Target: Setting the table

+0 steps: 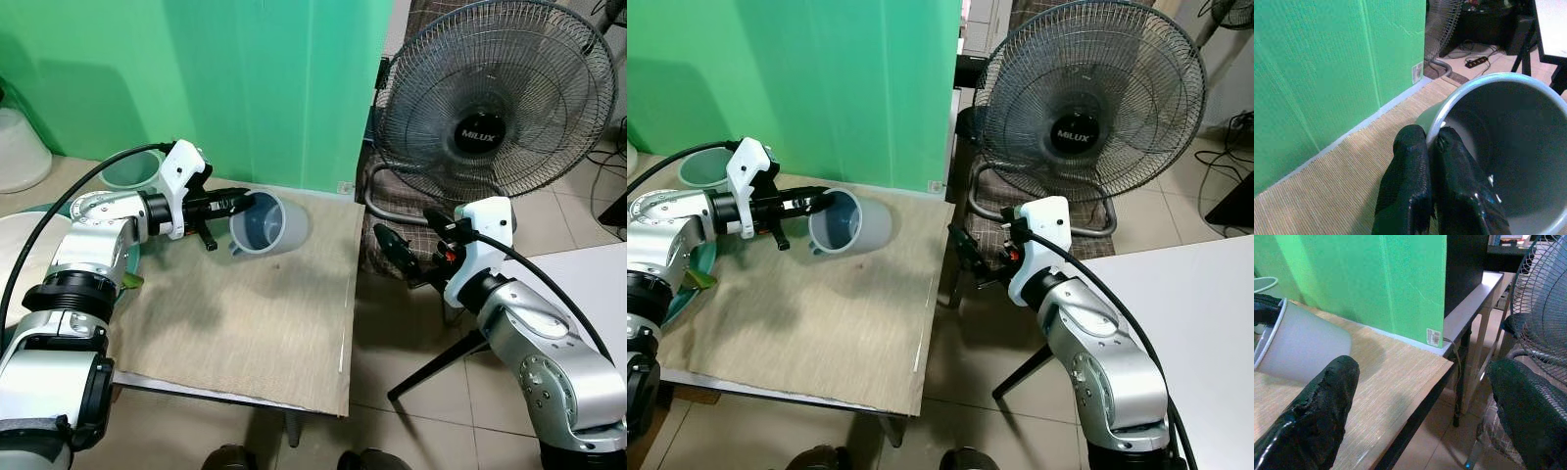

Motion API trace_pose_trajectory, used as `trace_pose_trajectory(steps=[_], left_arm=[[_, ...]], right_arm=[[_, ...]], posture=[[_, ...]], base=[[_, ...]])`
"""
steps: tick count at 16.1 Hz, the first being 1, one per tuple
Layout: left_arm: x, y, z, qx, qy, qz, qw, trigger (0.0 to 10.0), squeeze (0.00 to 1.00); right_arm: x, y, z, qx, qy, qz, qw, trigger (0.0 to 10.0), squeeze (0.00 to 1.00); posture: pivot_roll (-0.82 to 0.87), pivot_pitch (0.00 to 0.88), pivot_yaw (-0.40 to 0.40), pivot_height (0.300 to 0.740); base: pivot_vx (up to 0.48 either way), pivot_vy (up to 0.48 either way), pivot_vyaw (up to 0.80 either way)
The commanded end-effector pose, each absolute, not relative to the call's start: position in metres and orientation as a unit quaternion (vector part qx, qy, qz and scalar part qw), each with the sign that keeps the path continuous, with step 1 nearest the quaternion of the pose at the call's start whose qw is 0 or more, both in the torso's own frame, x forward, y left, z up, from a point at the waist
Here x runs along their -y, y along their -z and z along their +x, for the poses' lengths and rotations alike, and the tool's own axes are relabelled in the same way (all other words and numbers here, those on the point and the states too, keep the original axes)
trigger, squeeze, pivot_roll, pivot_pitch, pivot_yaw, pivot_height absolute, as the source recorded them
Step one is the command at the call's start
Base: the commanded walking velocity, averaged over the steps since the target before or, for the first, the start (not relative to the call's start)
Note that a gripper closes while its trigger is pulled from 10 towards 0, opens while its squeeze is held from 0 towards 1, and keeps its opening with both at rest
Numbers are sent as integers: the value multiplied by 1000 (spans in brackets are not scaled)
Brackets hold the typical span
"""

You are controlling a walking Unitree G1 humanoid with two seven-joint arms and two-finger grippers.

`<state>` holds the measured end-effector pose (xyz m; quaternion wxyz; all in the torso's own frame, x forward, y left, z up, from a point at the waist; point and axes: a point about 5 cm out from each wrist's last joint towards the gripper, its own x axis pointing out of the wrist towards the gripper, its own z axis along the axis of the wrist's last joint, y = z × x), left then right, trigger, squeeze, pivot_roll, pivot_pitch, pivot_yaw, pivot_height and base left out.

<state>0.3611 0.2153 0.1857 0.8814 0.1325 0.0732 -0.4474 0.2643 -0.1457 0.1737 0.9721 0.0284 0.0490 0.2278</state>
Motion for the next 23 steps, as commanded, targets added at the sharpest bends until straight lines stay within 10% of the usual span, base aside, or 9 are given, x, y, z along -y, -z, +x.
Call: trace_pose_trajectory(steps=[1,12,13,23], left_arm=[[-216,-185,359,-71,444,127,884,0,0],[-194,-217,337,69,310,-170,933,0,0],[-182,-217,334,82,272,-230,931,0,0],[-136,-220,327,36,167,-441,881,0,0]], right_arm=[[145,-174,266,-46,-229,29,972,10000,0],[130,-178,260,-14,-288,21,957,10000,0],[119,-182,259,22,-326,-12,945,10000,1000],[75,-178,276,167,-367,-213,890,10000,1000]], posture=[[-121,65,-43,740],[-79,65,-68,740],[-68,61,-77,740],[-32,46,-85,740]], base=[[0,0,0],[0,0,0],[0,0,0],[0,0,0]])
